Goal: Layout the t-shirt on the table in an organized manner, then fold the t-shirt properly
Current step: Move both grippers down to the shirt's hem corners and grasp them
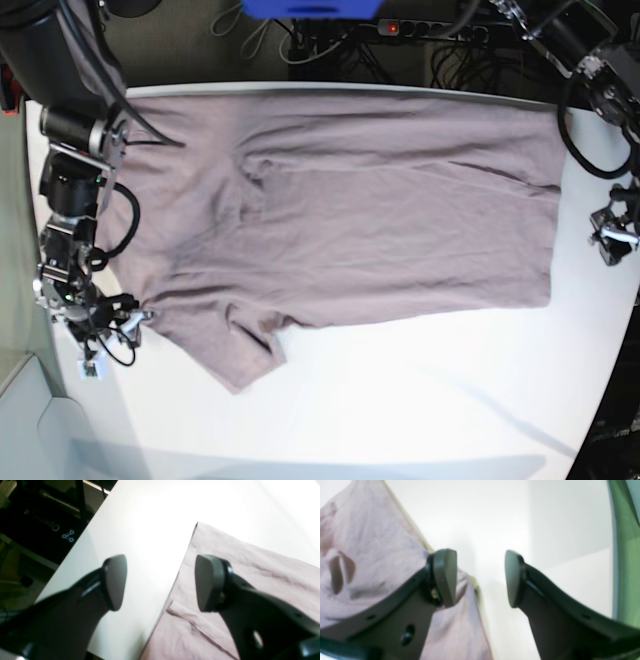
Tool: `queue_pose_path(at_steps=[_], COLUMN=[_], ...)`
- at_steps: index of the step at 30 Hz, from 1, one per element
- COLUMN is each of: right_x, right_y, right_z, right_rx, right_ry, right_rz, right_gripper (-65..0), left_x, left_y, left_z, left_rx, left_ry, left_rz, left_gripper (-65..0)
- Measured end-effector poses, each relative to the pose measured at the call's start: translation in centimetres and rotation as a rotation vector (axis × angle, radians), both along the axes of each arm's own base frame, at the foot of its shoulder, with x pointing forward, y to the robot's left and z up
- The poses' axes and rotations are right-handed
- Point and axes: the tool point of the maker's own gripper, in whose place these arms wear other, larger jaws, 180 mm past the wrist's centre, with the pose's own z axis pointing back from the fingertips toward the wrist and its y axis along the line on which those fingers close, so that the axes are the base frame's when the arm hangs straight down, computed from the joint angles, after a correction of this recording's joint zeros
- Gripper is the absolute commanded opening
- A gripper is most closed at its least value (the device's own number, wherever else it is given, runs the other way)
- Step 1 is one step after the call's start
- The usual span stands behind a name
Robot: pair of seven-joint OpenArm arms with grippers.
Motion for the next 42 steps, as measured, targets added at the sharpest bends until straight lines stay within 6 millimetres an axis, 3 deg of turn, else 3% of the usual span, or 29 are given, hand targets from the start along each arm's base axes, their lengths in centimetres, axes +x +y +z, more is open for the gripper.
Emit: queue_pose_path(at_steps=[3, 6, 12, 15, 18, 21, 27, 30, 33, 37, 42], right_x=[-0.7, -2.1, -2.1, -2.1, -2.2, -2.2, -2.2, -2.2, -2.2, -2.2, -2.2], right_y=[0.2, 0.8, 1.4, 1.3, 1.1, 1.1, 1.1, 1.1, 1.1, 1.1, 1.1], right_z=[-1.3, -4.1, -5.2, -5.1, -5.1, -5.1, -5.2, -5.2, -5.2, -5.2, -5.2], right_rx=[0.013, 0.049, 0.102, 0.101, 0.100, 0.103, 0.104, 0.103, 0.103, 0.104, 0.103], right_ry=[0.026, 0.095, 0.053, 0.052, 0.056, 0.056, 0.057, 0.060, 0.059, 0.059, 0.060], right_rz=[0.000, 0.000, -0.008, -0.009, -0.011, -0.013, -0.013, -0.013, -0.013, -0.013, -0.013], right_gripper=[-33.9, -33.9, -36.6, -48.4, -65.0, -65.0, -65.0, -65.0, -65.0, -65.0, -65.0], left_x=[0.0, 0.0, 0.0, 0.0, 0.3, 2.0, 6.8, 9.9, 12.0, 12.5, 13.1], left_y=[0.0, 0.0, 0.0, 0.0, 0.8, 2.4, 3.3, 2.3, 1.2, -0.1, -1.8], left_z=[-0.1, -0.1, -0.1, -0.1, -1.1, -2.2, -5.3, -7.1, -8.7, -11.4, -13.3], left_rx=[-0.002, -0.002, -0.002, -0.003, -0.003, -0.007, -0.034, -0.047, -0.052, -0.070, -0.084], left_ry=[0.004, 0.003, 0.003, 0.004, 0.041, 0.078, 0.055, 0.069, 0.055, 0.102, 0.107], left_rz=[0.000, 0.000, 0.000, 0.001, 0.031, 0.079, 0.068, -0.006, -0.051, -0.079, -0.117], left_gripper=[-23.4, -23.4, -23.4, -23.5, -23.5, -23.4, -20.1, -14.3, -12.5, -12.5, -12.5])
